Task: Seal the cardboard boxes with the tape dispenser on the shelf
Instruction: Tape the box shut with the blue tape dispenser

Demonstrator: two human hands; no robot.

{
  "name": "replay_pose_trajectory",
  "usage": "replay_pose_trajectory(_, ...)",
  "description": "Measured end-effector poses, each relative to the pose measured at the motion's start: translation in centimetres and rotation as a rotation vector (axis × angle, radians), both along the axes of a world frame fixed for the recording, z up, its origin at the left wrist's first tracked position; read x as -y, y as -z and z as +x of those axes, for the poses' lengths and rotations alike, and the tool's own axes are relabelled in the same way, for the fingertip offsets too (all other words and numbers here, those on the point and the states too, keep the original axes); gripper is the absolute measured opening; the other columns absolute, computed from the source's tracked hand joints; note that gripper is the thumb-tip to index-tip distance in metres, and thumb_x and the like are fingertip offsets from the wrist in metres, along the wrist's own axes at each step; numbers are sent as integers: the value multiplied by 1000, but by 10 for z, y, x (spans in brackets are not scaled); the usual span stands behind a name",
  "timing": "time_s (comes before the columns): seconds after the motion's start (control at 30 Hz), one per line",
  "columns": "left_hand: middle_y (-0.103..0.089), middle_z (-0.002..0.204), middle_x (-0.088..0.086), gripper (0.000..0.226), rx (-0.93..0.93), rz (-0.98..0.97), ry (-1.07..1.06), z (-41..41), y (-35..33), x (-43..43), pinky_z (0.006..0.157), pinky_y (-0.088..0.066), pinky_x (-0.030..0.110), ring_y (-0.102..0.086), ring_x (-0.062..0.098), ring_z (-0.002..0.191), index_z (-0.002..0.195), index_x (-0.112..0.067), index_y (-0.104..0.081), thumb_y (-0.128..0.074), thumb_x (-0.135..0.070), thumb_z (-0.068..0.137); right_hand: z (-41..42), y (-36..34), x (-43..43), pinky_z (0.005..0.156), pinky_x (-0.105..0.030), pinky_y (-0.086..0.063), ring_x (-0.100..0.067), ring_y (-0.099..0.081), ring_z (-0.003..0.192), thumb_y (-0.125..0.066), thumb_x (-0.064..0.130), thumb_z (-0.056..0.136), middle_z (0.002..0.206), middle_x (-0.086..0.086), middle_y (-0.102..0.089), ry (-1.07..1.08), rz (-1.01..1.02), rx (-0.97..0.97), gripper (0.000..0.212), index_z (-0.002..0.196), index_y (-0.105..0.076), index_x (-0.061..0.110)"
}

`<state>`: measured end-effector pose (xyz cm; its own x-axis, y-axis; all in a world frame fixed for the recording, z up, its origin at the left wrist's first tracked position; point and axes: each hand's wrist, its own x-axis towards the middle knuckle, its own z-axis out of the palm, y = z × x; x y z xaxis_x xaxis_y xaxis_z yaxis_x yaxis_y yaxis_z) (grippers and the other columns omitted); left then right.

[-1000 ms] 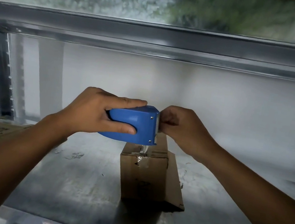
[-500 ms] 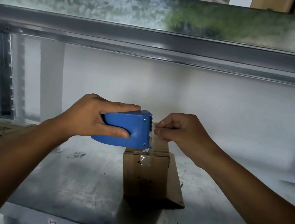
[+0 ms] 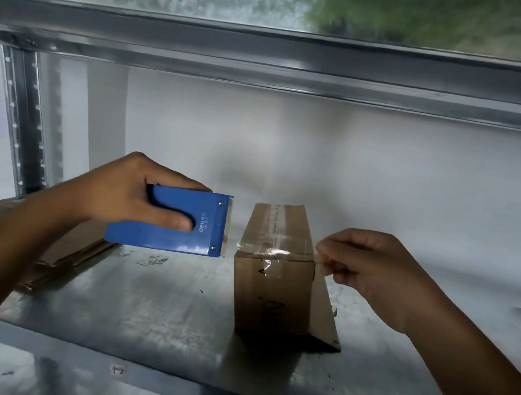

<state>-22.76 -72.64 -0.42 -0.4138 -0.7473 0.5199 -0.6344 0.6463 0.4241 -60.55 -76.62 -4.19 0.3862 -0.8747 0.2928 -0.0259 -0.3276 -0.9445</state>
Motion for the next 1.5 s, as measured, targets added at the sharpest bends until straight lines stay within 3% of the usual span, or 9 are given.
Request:
replay_pose_trajectory(0.2,-74,116,-17,54,2,99,61,-4,10,1,85,-60,28,-73,8,101,122,-51,-69,-79,-69,71,5,7,-7,66,-29,-49,-14,-67,65,-72,11,90,85,-12,-77,146,6,-73,13,80,-80,10)
replay_pose_trajectory(0.33,-75,114,-17,52,2,108,57,-7,18,3,82,-60,24,-74,7,99,121,-51,-70,-78,-70,73,3,6,-7,61,-25,-49,-13,-65,64,-75,9,83,82,-13,-76,209,-11,-149,7,79,-81,10)
replay_pose_trajectory(0.5,-75,115,-13,49,-10,148,57,-10,23,7,83,-58,21,-74,9,101,122,-47,-71,-78,-65,77,1,5,4,61,-26,-50,-14,-65,63,-76,12,85,83,-14,-77,195,19,-208,6,85,-79,6)
replay_pose_trajectory(0.73,-76,114,-7,48,-52,184,64,-13,34,15,89,-60,40,-74,16,102,123,-40,-72,-79,-60,80,-4,8,17,58,-27,-44,-15,-64,65,-76,20,90,88,-8,-79,159,108,-293,12,90,-77,8)
replay_pose_trajectory(0.93,-76,113,-7,40,-54,199,91,-25,37,23,87,-61,33,-74,16,100,122,-40,-73,-78,-51,84,-9,12,22,53,-24,-40,-15,-51,73,-77,25,89,94,-5,-79,132,170,-327,11,82,-76,16)
replay_pose_trajectory(1.1,-77,111,-7,41,-52,203,103,-29,36,29,86,-60,29,-75,14,99,121,-41,-73,-78,-53,82,-19,18,24,56,-25,-40,-16,-48,77,-80,30,85,105,-4,-78,65,266,-309,16,91,-78,15)
replay_pose_trajectory(1.3,-77,112,-6,38,-40,223,113,-32,33,29,84,-61,29,-75,16,99,121,-40,-73,-78,-49,85,-20,9,28,57,-26,-41,-16,-51,80,-76,49,86,93,7,-76,116,47,-587,28,83,-79,21)
replay_pose_trajectory(1.4,-77,112,-7,42,-24,240,106,-31,30,27,87,-61,32,-75,16,99,121,-41,-73,-78,-56,81,-21,14,32,62,-28,-49,-15,-58,83,-74,61,81,105,1,-71,57,90,-614,42,92,-79,21)
replay_pose_trajectory(1.5,-77,112,-8,45,-19,243,101,-32,28,26,89,-61,34,-75,15,100,120,-42,-73,-77,-59,78,-21,30,37,80,-30,-58,-11,-65,103,-66,75,74,124,7,-62,61,-27,-595,70,128,-60,31)
